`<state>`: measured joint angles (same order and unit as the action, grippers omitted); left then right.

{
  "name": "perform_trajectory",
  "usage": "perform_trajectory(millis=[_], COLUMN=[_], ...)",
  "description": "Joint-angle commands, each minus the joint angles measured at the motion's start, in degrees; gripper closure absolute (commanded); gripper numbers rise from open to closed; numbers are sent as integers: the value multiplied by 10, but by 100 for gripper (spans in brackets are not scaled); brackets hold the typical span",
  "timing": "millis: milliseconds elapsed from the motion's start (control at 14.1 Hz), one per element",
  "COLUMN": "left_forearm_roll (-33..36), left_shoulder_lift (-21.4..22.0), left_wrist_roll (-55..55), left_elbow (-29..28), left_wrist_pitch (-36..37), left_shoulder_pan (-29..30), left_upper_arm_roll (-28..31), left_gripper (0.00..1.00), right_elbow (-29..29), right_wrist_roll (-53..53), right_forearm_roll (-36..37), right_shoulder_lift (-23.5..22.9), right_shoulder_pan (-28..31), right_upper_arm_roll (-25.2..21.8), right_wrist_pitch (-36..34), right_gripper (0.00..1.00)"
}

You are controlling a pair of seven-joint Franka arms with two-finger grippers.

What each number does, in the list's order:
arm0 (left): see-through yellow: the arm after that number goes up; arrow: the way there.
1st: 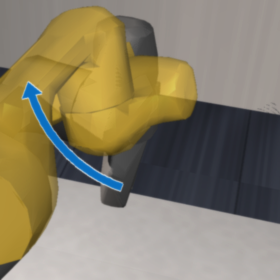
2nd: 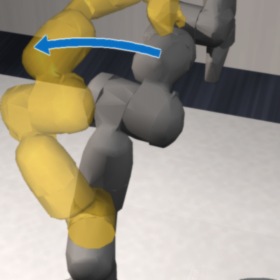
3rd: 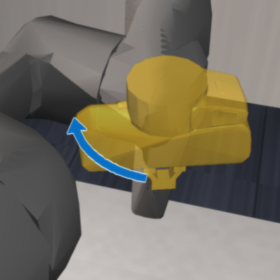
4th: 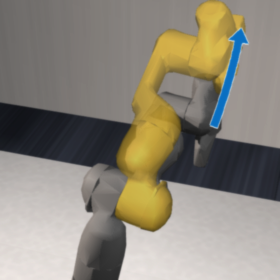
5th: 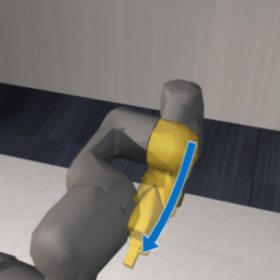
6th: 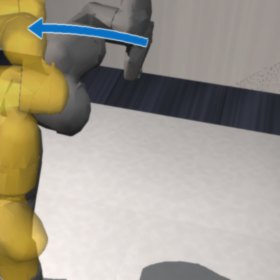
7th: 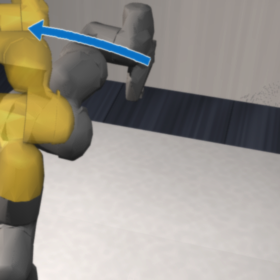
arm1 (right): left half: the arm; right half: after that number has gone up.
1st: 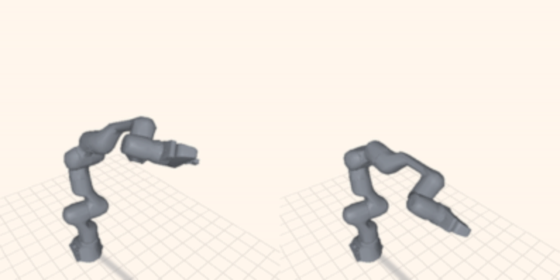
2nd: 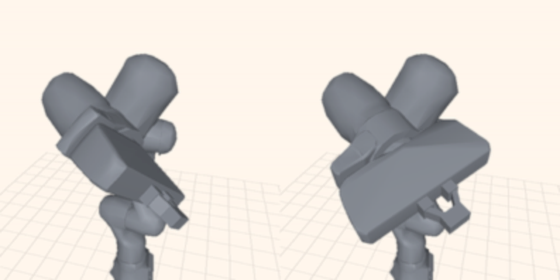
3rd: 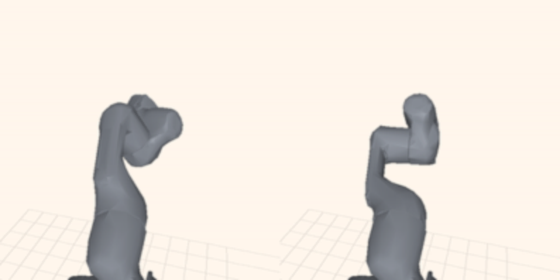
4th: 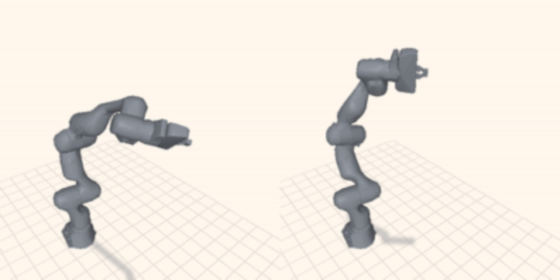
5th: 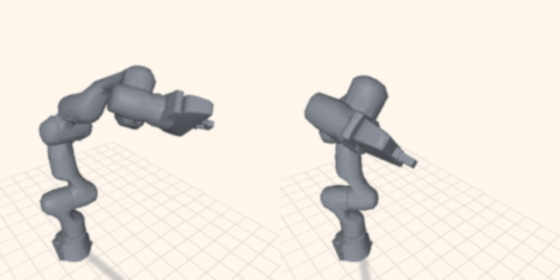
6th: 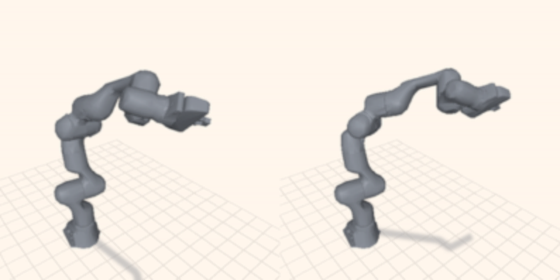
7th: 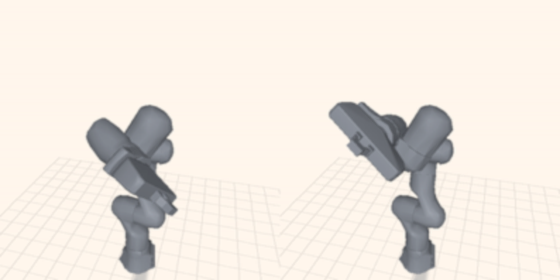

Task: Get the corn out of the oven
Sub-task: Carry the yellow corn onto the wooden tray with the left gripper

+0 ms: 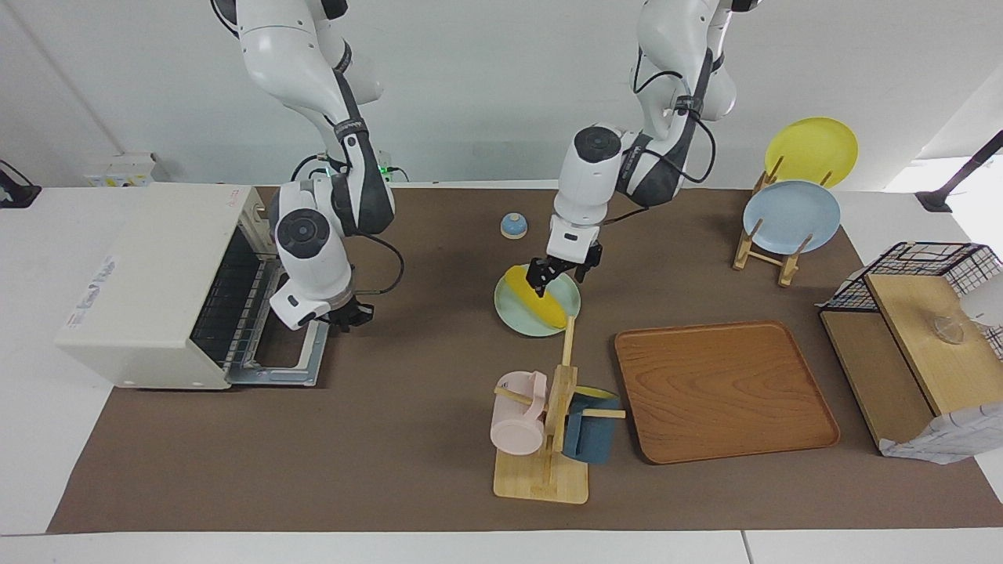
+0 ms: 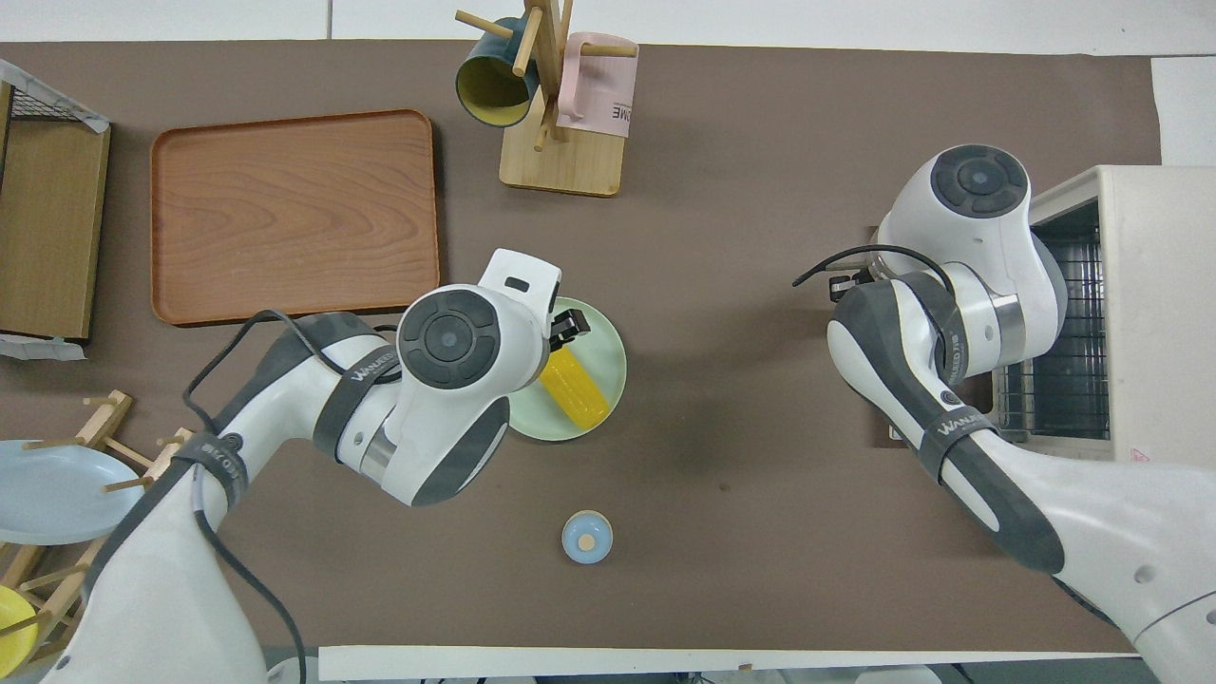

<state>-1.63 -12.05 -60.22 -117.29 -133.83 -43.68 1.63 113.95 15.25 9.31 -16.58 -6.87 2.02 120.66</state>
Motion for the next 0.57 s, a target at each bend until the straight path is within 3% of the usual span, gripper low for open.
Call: perform_trajectory(millis=[0,71,284,496], left_forearm_roll=[6,7,11,36], left_shoulder_lift=[-46,-50,-54,-47], left_wrist_roll=[-62,-74,-70,-12], left_elbow=[22,20,43,110], left_wrist_pitch=[-13,-15,3,99], left_shoulder_pan=[-30,-39,-33,10], left_upper_arm_roll=[10,11,14,22], left_gripper=[63,100,100,100], right_elbow=[7,8,-11,-85], right_wrist_roll=[-15,-16,-32,-104], right_forearm_roll=[17,24,82,89], right_shoulder_lift=[1,1,1,3], right_shoulder_pan=[15,19,19,22], right_upper_arm_roll=[10,10,11,11], right_wrist_pitch=[6,6,-36,-139], right_gripper=[98,98,98,98])
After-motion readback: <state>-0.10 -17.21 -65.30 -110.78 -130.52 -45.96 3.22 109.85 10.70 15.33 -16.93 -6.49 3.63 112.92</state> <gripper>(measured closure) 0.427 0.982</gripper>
